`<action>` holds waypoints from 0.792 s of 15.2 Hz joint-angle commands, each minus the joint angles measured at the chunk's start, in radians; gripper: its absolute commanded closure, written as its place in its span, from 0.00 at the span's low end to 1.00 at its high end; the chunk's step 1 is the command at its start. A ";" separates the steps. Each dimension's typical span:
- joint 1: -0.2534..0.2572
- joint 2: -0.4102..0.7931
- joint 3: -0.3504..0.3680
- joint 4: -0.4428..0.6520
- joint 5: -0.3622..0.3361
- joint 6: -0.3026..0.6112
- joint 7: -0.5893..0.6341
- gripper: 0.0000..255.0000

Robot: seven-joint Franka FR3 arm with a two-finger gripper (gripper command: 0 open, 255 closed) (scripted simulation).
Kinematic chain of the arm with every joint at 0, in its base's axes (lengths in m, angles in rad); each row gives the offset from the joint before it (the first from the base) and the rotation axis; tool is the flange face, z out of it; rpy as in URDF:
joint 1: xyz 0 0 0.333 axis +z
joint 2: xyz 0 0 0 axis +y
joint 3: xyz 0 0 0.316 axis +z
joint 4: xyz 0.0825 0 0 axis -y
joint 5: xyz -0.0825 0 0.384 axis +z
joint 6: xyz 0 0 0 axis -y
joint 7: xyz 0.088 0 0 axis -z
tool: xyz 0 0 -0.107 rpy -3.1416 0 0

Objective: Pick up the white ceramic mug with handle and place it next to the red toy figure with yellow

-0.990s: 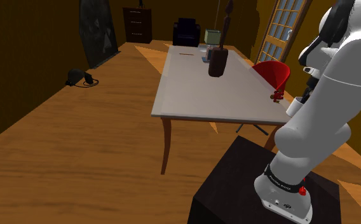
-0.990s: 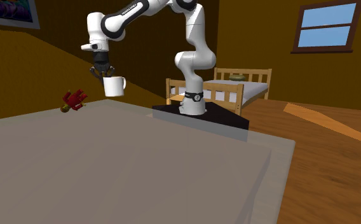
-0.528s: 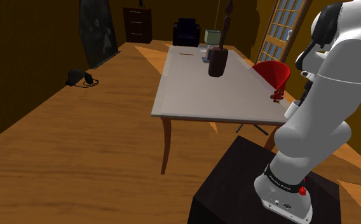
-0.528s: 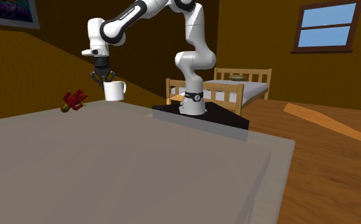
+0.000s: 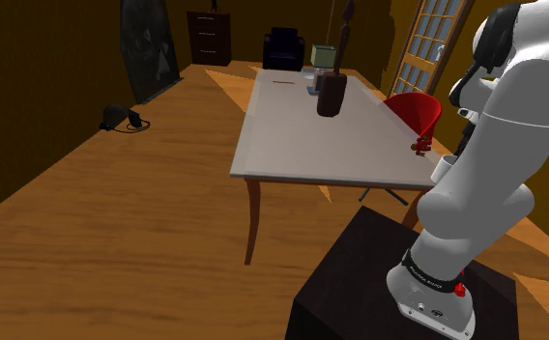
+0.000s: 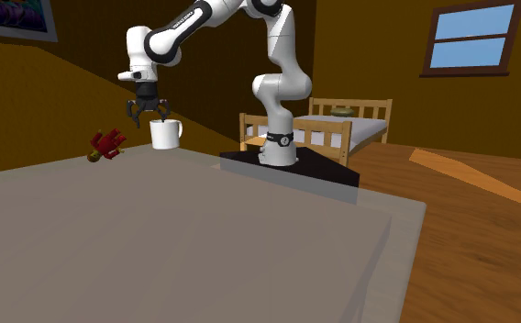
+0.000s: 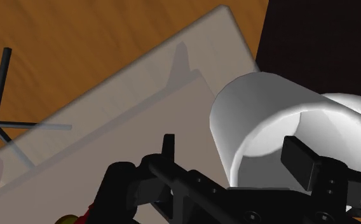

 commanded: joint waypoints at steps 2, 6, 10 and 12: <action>0.000 0.000 0.000 0.000 0.000 0.000 0.000 0.00; 0.029 -0.113 -0.024 0.057 -0.127 -0.112 0.090 0.00; 0.026 -0.113 -0.021 0.057 -0.127 -0.112 0.091 0.00; 0.026 -0.113 -0.021 0.057 -0.127 -0.112 0.090 0.00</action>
